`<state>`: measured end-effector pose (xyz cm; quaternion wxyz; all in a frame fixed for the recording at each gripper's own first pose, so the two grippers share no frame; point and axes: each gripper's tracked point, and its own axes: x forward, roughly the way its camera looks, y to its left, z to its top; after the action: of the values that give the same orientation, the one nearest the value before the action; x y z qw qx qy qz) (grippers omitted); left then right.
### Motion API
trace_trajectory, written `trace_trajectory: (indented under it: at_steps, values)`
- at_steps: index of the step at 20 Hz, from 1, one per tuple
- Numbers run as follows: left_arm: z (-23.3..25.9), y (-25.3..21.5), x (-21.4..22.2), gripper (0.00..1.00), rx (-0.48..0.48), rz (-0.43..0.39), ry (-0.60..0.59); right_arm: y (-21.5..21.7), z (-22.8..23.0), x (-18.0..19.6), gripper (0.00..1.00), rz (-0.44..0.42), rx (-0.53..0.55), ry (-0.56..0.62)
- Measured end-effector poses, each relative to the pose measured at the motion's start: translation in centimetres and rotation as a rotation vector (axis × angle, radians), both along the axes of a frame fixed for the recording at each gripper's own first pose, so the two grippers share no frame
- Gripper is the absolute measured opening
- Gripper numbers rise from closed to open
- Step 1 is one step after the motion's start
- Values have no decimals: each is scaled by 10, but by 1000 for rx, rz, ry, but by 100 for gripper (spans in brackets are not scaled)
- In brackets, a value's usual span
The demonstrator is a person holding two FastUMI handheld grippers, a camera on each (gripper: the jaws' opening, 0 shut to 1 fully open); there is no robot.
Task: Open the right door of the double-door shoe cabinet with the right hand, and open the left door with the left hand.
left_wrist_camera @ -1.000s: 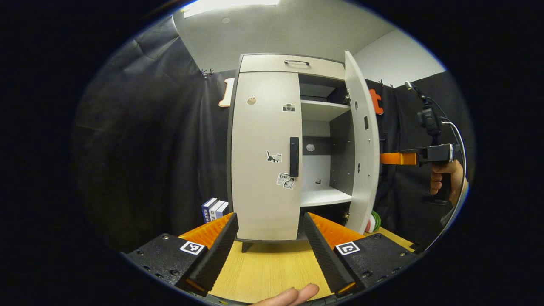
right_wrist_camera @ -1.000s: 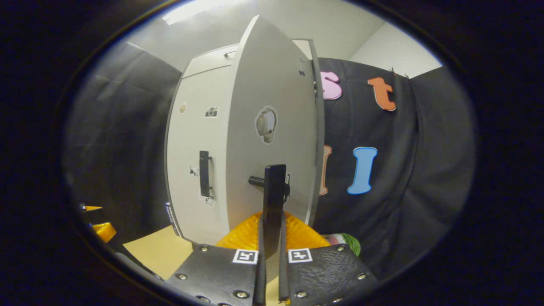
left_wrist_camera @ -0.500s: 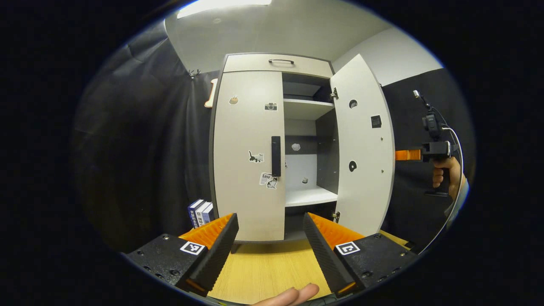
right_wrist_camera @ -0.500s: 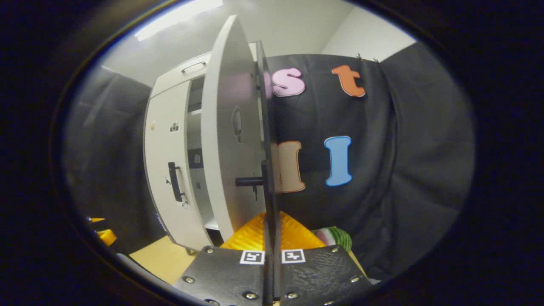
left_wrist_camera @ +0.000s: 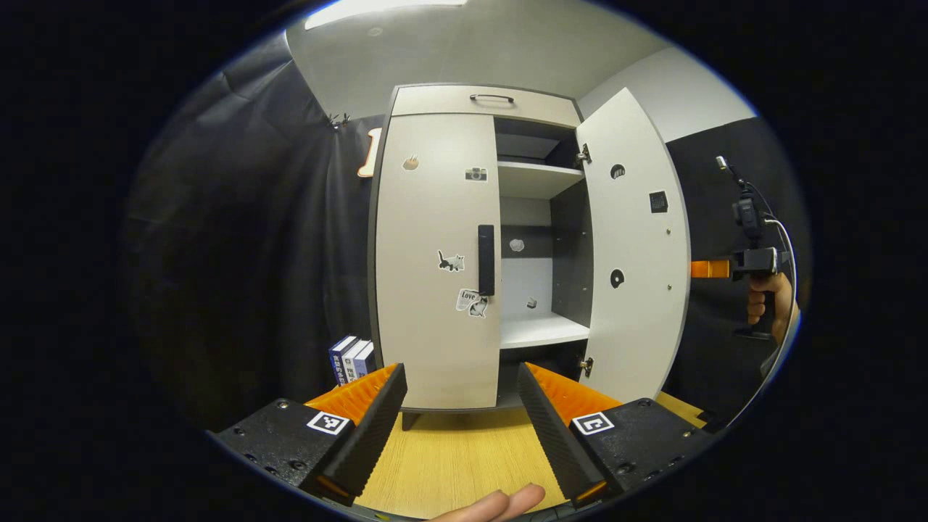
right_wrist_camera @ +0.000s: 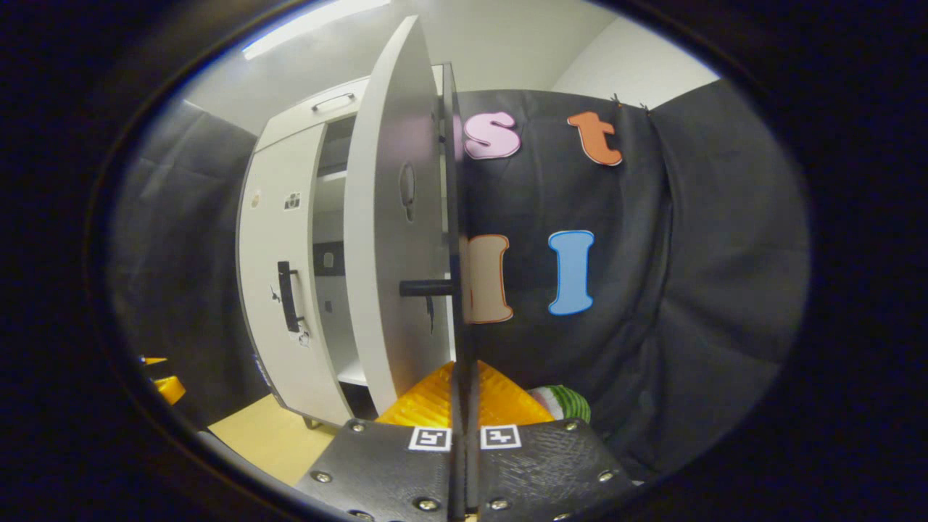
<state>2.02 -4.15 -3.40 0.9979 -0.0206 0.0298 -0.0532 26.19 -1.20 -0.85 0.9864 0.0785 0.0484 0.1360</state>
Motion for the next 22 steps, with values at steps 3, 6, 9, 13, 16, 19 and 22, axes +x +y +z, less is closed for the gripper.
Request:
trace_trajectory:
  at_steps: [3, 6, 9, 13, 16, 19, 22]
  values:
    - [-4, 4, 7, 96, -1, 10, 11, -6, 3, -5, 1, -22, -12, -12]
    - [-3, 4, 16, 96, -4, 10, 15, -22, 11, -19, 30, -83, -11, -77]
    - [1, 3, 29, 96, -7, 9, 12, -38, 11, -40, 40, -143, 9, -104]
    - [7, -1, 47, 96, -8, 6, 12, -41, 5, -76, 85, -134, -35, -130]
    - [18, -10, 64, 96, 4, -23, 7, -37, 2, -102, 99, -124, -31, -142]
    - [30, -17, 90, 96, 32, -29, 1, -35, 0, -125, 99, -129, -26, -144]
    - [45, -22, 121, 96, 34, -25, -9, -37, -13, -144, 97, -145, -22, -105]
